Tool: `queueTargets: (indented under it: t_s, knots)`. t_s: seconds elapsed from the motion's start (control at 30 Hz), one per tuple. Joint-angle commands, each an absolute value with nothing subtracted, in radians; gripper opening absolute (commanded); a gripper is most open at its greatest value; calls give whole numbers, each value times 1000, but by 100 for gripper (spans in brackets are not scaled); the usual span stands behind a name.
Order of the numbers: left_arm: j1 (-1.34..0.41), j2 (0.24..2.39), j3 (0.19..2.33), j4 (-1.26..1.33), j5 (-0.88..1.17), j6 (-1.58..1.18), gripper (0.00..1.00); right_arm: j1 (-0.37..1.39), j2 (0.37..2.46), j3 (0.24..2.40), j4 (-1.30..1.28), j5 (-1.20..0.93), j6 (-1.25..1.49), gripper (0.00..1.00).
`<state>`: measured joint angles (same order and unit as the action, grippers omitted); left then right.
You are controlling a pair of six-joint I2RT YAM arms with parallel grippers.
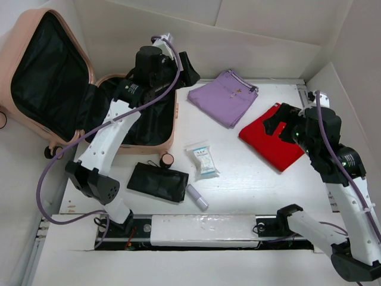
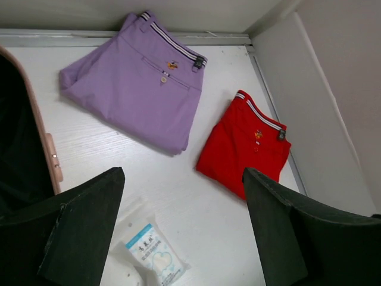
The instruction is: Pack the luggage
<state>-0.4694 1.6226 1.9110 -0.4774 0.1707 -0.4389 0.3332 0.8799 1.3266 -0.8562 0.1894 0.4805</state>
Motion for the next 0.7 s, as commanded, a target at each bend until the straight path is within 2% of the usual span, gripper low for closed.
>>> queueTargets:
  t_s: [0.0, 0.07, 0.2, 0.23, 0.3, 0.33, 0.4, 0.43, 0.47, 0.57, 0.67]
  knots:
    - [-472, 1631, 1925, -425, 268, -489, 77, 325, 870, 1328, -830, 216, 451, 94]
    - [-472, 1631, 1866, -392, 299, -499, 73, 325, 870, 1328, -830, 216, 451, 92]
    - [-534, 1640, 1757, -336, 301, -558, 66, 316, 891, 1328, -839, 216, 451, 73]
    - [-534, 1640, 1735, -322, 316, -590, 64, 316, 891, 1328, -839, 216, 451, 58]
    - [-534, 1654, 1691, -298, 364, -624, 57, 307, 891, 1328, -839, 227, 451, 38]
    - [-551, 1667, 1680, -279, 364, -640, 54, 307, 891, 1328, -848, 227, 451, 17]
    - [-580, 1696, 1712, -299, 281, -640, 47, 296, 882, 1328, -860, 239, 451, 4]
    - [-595, 1718, 1741, -320, 247, -640, 29, 296, 882, 1328, -861, 239, 451, 0]
    - [-606, 1771, 1774, -345, 224, -640, 23, 296, 882, 1338, -873, 239, 451, 0]
    - [-615, 1848, 1854, -400, 172, -673, 16, 296, 868, 1315, -873, 219, 451, 0]
    - [-615, 1833, 1823, -417, 123, -684, 14, 296, 858, 1306, -873, 180, 460, 3]
